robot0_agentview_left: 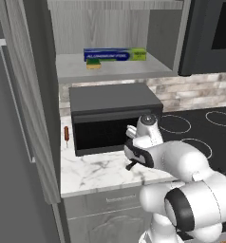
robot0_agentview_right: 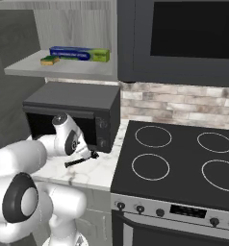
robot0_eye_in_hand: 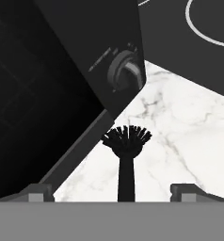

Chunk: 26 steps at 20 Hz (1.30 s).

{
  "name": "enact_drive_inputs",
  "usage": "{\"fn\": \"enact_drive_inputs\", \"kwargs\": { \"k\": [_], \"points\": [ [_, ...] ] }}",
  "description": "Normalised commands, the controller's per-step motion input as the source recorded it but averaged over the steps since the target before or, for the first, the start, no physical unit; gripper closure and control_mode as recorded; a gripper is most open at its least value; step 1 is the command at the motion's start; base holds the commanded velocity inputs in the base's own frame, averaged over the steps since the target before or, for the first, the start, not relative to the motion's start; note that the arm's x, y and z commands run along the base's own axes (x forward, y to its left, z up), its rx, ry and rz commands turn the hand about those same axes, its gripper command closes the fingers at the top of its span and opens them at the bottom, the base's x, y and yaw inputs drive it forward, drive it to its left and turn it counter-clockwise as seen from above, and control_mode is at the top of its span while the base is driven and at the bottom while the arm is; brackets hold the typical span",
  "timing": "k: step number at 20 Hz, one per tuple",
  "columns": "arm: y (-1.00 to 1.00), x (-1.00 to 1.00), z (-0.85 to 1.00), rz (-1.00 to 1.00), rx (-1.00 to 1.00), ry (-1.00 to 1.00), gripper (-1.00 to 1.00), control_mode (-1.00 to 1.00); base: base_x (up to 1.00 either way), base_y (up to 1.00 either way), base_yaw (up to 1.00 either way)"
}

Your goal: Pick the dish brush and sponge from the cabinet and place them on the counter.

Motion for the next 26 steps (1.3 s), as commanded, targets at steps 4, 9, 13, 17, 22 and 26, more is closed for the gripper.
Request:
{"fn": "enact_drive_inputs", "kwargs": {
  "k": [4,9,13,17,22,26],
  "points": [
    [0.0,-0.29,0.6,0.0,0.02,-0.03,-1.0,-1.0,0.0,0.0,0.0],
    [0.0,-0.38,0.64,0.01,0.0,-0.09,-1.0,-1.0,0.0,0.0,0.0],
    [0.0,-0.34,0.69,0.0,0.0,-0.12,-1.0,-1.0,0.0,0.0,0.0],
    [0.0,-0.29,0.74,0.0,0.0,-0.12,-1.0,-1.0,0.0,0.0,0.0],
    [0.0,-0.23,0.72,0.0,0.0,-0.13,-1.0,-1.0,0.0,0.0,0.0],
    [0.0,-0.16,0.7,0.03,0.0,-0.12,-1.0,-1.0,0.0,0.0,0.0]
  ]
}}
